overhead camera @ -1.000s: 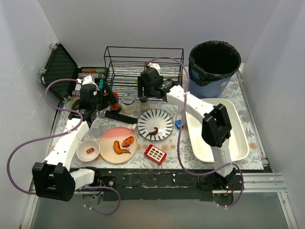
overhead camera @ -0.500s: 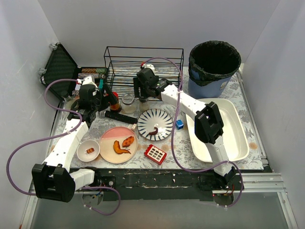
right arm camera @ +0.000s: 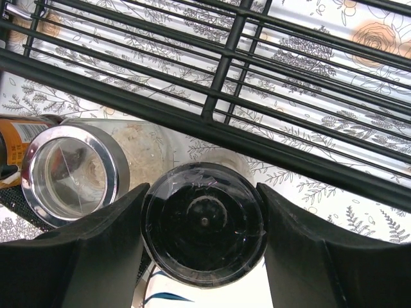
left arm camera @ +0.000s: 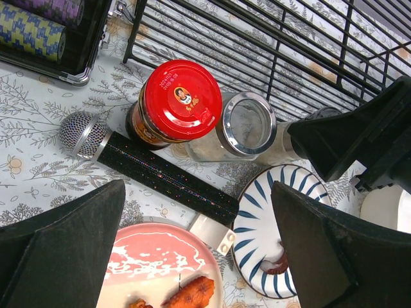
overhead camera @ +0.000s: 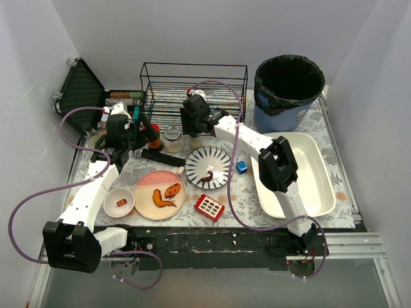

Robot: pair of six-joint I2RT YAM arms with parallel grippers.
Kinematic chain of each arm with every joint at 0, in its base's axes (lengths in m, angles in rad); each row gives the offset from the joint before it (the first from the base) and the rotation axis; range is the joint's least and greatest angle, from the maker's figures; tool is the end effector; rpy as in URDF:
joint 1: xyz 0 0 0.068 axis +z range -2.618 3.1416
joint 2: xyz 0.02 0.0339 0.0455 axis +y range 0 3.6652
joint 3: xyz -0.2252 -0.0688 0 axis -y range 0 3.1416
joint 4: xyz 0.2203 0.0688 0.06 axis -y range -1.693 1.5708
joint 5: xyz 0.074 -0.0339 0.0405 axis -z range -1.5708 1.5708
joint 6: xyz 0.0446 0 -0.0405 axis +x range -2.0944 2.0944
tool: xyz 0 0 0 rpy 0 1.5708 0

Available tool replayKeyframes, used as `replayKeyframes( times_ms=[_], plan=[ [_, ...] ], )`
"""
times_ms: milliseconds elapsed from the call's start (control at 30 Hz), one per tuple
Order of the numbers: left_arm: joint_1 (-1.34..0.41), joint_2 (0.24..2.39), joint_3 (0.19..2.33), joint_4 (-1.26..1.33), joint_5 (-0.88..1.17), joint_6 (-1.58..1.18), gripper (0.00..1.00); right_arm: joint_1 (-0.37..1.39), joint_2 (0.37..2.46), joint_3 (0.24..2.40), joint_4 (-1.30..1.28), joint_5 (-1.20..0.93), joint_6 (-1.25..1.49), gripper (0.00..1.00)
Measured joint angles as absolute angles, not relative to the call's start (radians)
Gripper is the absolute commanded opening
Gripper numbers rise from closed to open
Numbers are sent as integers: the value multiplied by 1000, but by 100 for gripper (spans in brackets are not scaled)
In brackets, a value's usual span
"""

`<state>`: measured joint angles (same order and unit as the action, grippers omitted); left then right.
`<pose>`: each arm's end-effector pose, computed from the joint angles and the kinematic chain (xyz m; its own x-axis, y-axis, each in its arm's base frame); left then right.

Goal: Clear the kitchen counter

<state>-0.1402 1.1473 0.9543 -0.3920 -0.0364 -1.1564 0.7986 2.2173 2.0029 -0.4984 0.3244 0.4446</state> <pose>0.2518 -0.0339 0.2700 -0.3205 -0.8786 -0.3541 -0.4564 0.4708 -0.7551 0.3393 0.3280 0.2290 -0.6316 -0.0642 -0.7726 -0.2649 0.9545 0.1372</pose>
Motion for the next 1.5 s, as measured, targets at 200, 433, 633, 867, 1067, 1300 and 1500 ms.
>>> replayKeyframes(
  times_ms=[200,433,633,867,1067,1300,1500],
  plan=[
    [-140,1147,954,-392,-36,-1152,98,799,2214,2000,-493,341,434,15],
    [-140,1147,954,-392,-36,-1149,98,799,2161,2004,-528,375,363,1],
    [-140,1147,954,-390,-25,-1150,98,780,2067,2099,-572,359,340,1],
    [-140,1147,954,-389,-14,-1150,98,715,1934,2139,-572,319,340,1],
    [-140,1143,954,-390,-14,-1150,98,631,1910,2154,-547,305,335,1],
    [-140,1130,954,-393,-14,-1150,98,503,1925,2159,-543,255,336,1],
    [-140,1129,954,-393,-13,-1150,98,458,1963,2164,-532,240,329,1]
  ],
)
